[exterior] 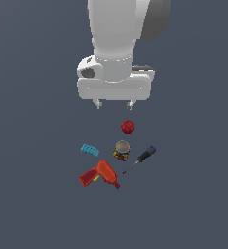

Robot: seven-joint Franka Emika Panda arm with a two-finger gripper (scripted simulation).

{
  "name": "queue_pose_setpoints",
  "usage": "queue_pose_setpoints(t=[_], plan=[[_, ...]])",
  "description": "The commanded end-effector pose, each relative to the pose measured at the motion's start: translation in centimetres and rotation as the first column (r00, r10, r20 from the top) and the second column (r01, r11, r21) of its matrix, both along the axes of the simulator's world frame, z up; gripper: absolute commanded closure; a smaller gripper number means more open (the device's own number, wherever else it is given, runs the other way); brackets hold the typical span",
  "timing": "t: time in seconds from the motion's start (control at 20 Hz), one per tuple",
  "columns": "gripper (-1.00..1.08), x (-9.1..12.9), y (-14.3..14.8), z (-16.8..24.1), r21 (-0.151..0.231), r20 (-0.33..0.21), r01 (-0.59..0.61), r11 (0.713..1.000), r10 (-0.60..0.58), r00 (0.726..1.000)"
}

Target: Pick up a designated object from a clutter of objects.

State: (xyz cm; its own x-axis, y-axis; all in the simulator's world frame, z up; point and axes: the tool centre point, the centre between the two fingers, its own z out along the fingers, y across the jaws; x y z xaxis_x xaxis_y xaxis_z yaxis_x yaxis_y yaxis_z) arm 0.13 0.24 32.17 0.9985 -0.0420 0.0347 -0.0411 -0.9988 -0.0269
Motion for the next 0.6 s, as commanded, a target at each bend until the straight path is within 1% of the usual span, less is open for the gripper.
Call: queue_pose_setpoints(t=[0.0,0.3,0.55], plan=[[-0.92,0.0,-0.1,0.0,0.003,0.001,0.005,1.000,-0.005,1.000],[-0.92,0.3,0.1,-0.8,0.001,-0.001,0.016,1.000,-0.016,1.000],[-0.92,0.9,0.5,-3.3,-0.002,-0.006,0.054,0.999,-0.054,0.999]])
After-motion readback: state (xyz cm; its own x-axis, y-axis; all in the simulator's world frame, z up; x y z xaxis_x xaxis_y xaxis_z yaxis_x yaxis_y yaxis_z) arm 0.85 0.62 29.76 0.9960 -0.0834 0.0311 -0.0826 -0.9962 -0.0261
